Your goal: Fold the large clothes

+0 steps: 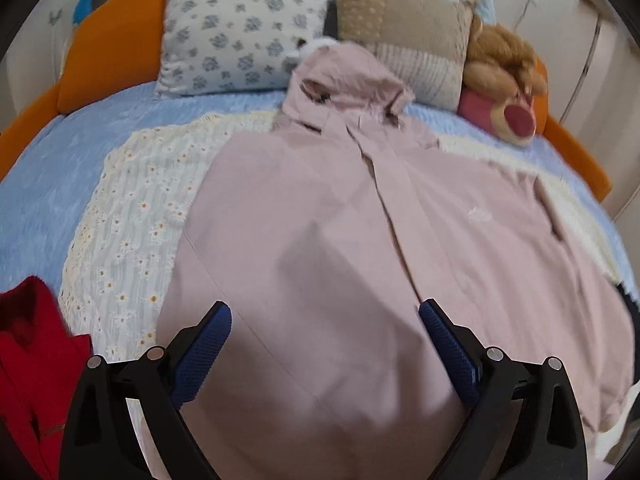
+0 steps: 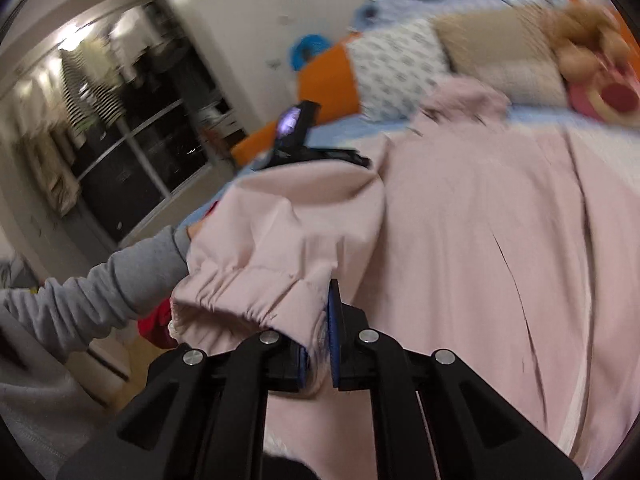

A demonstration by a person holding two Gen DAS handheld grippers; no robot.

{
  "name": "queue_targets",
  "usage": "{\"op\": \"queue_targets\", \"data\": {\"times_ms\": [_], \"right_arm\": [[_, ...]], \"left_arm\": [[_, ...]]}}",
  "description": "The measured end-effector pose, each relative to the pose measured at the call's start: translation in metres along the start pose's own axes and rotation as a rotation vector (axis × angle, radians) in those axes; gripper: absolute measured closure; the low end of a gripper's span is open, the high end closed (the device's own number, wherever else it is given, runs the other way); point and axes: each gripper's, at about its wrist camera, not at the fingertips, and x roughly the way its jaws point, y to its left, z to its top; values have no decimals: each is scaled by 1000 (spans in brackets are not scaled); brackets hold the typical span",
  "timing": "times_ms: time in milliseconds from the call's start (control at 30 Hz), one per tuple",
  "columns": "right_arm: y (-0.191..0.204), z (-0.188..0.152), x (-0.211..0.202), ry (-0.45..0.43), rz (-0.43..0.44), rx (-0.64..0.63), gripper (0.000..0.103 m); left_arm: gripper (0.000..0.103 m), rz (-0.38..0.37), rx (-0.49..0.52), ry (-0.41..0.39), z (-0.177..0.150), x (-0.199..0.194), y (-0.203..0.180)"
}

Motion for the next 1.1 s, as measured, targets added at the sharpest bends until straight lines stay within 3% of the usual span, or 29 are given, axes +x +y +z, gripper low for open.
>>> {"op": "queue_targets", "data": {"times_ms": [133,333,367,433,467,500,600,633,667,700,767,800,833,867,967,1100], "right_arm": [[-28,-35,23,79,-97,59,94],[-29,-58,50,171,-210,6,90],[-25,-57,46,172,-206,-5,84],[-7,-51,26,142,-225,-54,59],[1,-53,12,116,-232,-81,42],[12,-50,-1,88,-231,-109,32],[49,-35,-42,-78,-145,-174,21],[56,-31,-48,-114,-113,-182,22],[65,-24,-47,-149,-67,-188,29],[71,-19,-39,-154,-37,-193,49],[76,-12,-7,-112,-35,-205,74],[76,-10,12,-80,-30,-209,80],[76,-11,34,-44,-40,-219,81],[77,-12,48,-19,-59,-232,82],[67,-22,88,67,-98,-256,82],[38,-44,123,179,-146,-218,82]], "left_arm": [[7,56,26,45,-11,30,-5],[7,123,70,31,-28,52,-11],[7,124,71,30,-26,49,-11],[7,106,68,22,-20,31,-10],[7,90,71,-1,-17,15,-10],[7,72,79,-41,-15,-5,-10],[7,-30,76,-144,-16,-58,-11],[7,-69,66,-164,-18,-70,-11],[7,-108,55,-177,-21,-79,-12],[7,-154,43,-190,-26,-86,-15],[10,-193,44,-183,-36,-84,-23],[15,-198,48,-175,-38,-81,-28],[27,-204,55,-149,-45,-71,-34],[31,-207,58,-123,-50,-63,-37],[36,-207,43,-33,-68,-31,-41],[36,-133,66,38,-88,11,-43]]}}
